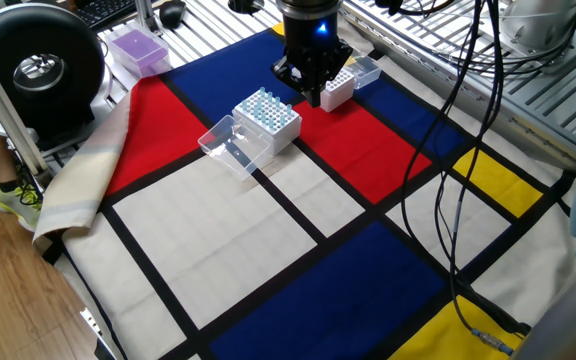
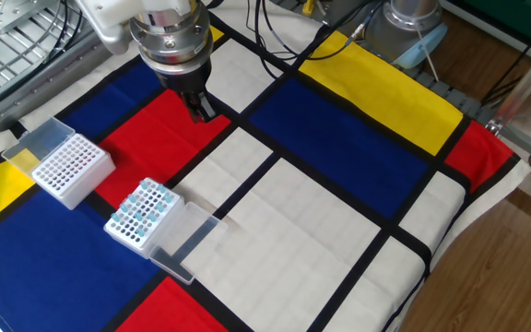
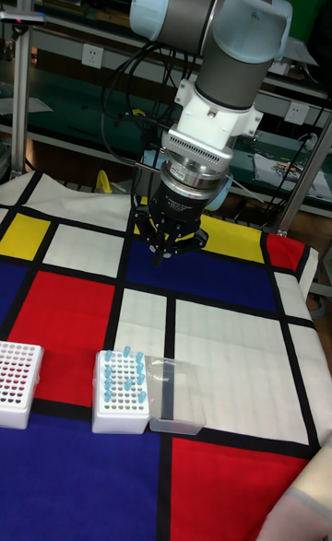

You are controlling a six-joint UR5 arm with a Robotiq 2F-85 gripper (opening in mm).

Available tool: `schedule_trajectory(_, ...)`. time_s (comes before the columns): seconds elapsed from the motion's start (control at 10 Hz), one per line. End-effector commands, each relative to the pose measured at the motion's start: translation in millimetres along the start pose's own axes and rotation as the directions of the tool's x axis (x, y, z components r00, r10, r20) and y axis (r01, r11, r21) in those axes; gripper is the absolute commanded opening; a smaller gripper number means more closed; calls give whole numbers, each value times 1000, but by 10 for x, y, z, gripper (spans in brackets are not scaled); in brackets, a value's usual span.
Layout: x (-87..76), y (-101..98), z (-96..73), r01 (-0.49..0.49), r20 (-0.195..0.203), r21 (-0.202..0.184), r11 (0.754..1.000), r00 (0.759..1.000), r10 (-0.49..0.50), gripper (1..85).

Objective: Transfer all medium pipette tips from one holder to another

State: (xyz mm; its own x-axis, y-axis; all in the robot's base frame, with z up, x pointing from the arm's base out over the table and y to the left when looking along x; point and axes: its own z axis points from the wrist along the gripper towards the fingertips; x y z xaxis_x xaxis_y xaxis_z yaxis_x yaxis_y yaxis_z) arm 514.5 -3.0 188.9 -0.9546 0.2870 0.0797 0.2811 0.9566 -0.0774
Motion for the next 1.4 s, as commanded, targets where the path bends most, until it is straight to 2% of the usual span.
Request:
schedule_trajectory(0.0,3,28,-11,1,-1,-13,1000,1000,-1,10)
schedule_trajectory(1.3,0,34,-11,10,1,-17,1000,1000,-10,10)
